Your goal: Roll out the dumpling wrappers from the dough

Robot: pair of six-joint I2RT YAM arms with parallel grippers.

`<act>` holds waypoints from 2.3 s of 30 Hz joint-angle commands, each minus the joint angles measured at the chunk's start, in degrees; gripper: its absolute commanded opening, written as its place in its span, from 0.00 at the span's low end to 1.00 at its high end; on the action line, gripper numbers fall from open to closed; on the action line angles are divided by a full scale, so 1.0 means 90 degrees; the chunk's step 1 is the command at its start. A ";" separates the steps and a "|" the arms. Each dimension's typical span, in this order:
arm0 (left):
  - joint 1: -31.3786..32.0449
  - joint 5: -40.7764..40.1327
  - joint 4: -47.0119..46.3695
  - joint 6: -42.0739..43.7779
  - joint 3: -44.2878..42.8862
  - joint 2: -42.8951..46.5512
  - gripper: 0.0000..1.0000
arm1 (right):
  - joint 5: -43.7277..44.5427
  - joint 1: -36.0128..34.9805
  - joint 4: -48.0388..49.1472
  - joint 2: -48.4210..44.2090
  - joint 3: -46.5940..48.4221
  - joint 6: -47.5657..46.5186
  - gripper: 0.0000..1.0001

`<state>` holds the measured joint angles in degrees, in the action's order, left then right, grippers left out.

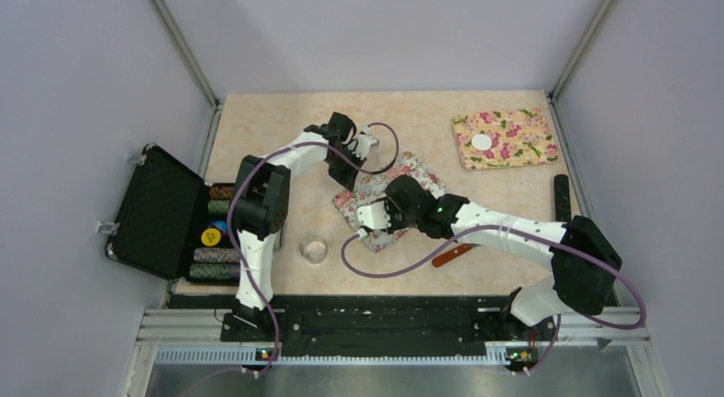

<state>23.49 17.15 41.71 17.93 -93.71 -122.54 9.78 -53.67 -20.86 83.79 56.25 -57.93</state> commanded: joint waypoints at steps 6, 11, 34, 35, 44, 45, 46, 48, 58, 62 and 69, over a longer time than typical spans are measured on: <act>0.0105 -0.0188 -0.0067 -0.0235 -0.0034 -0.0198 0.00 | -0.0420 -0.0216 -0.0514 0.0281 -0.0292 0.0194 0.00; 0.0102 -0.0208 -0.0094 -0.0267 -0.0008 -0.0179 0.00 | -0.0433 -0.0247 -0.0510 0.0379 -0.0360 0.0210 0.00; 0.0094 -0.0253 -0.0133 -0.0303 0.0012 -0.0165 0.00 | -0.0618 -0.0381 -0.0630 0.0418 -0.0567 0.0449 0.00; 0.0088 -0.0244 -0.0133 -0.0300 0.0010 -0.0164 0.00 | -0.0651 -0.0390 -0.0692 0.0388 -0.0582 0.0464 0.00; 0.0082 -0.0230 -0.0128 -0.0302 0.0021 -0.0168 0.00 | -0.0911 -0.0443 -0.1045 0.0134 -0.0661 0.0595 0.00; 0.0084 -0.0227 -0.0132 -0.0296 0.0022 -0.0167 0.00 | -0.0937 -0.0447 -0.1064 0.0104 -0.0668 0.0604 0.00; 0.0088 -0.0223 -0.0133 -0.0299 0.0014 -0.0164 0.00 | -0.0961 -0.0450 -0.1067 0.0079 -0.0678 0.0616 0.00; 0.0086 -0.0229 -0.0134 -0.0294 0.0019 -0.0159 0.00 | -0.0999 -0.0445 -0.1056 0.0041 -0.0692 0.0630 0.00; 0.0085 -0.0202 -0.0104 -0.0289 0.0012 -0.0175 0.00 | -0.1035 -0.0452 -0.0844 -0.0135 -0.0780 0.0725 0.00; 0.0078 -0.0209 -0.0104 -0.0287 -0.0003 -0.0183 0.00 | -0.0967 -0.0443 -0.0848 -0.0179 -0.0784 0.0700 0.00; 0.0083 -0.0216 -0.0092 -0.0286 -0.0004 -0.0192 0.00 | -0.0409 -0.0452 -0.0835 -0.0326 -0.0448 0.0562 0.00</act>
<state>23.51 16.82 41.67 17.02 -93.71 -122.54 9.63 -55.96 -20.12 80.97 51.77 -54.37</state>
